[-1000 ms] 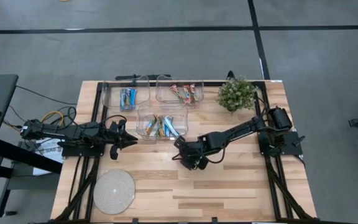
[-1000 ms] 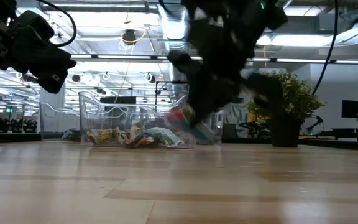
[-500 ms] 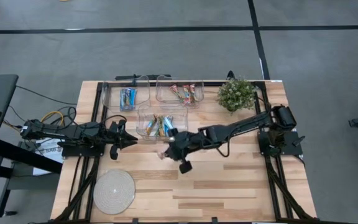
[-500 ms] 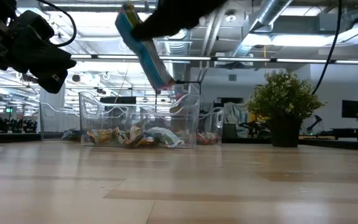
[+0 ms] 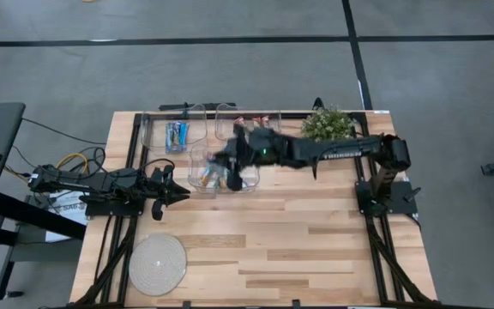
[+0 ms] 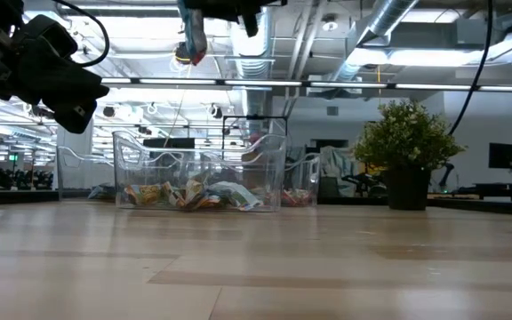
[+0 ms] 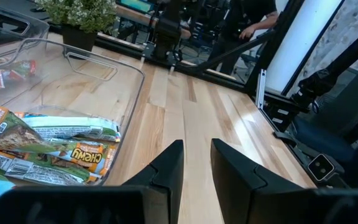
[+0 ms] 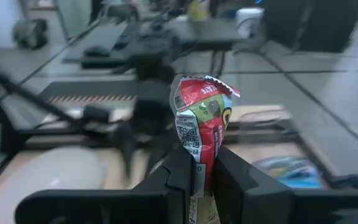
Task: Pick and place Granola Bars by type
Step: Put the red granola bar into the top right transparent bin
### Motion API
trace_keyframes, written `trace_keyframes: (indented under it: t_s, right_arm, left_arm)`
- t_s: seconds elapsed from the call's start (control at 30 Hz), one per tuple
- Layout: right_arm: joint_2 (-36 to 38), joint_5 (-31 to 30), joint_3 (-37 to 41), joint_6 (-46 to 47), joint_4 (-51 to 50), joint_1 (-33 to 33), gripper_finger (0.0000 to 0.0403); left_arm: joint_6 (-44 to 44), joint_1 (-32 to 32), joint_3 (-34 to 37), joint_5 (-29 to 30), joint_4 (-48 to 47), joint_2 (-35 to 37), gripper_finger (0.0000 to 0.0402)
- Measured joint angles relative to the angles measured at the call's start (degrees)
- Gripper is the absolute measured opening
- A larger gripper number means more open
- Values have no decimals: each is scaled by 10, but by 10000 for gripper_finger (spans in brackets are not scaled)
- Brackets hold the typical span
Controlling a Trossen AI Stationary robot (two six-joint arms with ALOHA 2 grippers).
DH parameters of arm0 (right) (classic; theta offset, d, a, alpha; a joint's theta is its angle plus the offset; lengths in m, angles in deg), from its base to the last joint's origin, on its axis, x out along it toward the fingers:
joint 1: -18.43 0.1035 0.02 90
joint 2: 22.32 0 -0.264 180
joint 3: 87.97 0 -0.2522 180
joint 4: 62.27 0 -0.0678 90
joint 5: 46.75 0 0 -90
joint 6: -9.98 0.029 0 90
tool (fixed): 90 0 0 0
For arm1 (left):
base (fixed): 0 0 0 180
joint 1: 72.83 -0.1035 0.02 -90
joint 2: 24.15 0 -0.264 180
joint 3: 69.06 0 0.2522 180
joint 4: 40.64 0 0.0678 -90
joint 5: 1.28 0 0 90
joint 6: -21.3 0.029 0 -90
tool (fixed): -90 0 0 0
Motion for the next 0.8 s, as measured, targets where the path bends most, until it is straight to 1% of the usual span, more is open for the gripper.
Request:
trace_keyframes:
  t_s: [0.2, 0.4, 0.6, 0.8]
  right_arm:
    - [0, -1, -31, 0, 10, -71, 38]
    - [-1, -2, -39, 2, 11, -148, 36]
    - [-1, -2, -39, 72, 10, -219, 36]
    - [-1, -2, -39, 75, 10, -261, 36]
  left_arm:
    - [0, 0, 0, 0, 0, 0, 73]
    - [0, 0, 0, 0, 0, 0, 73]
    - [0, 0, 0, 0, 0, 0, 73]
    - [0, 0, 0, 0, 0, 0, 73]
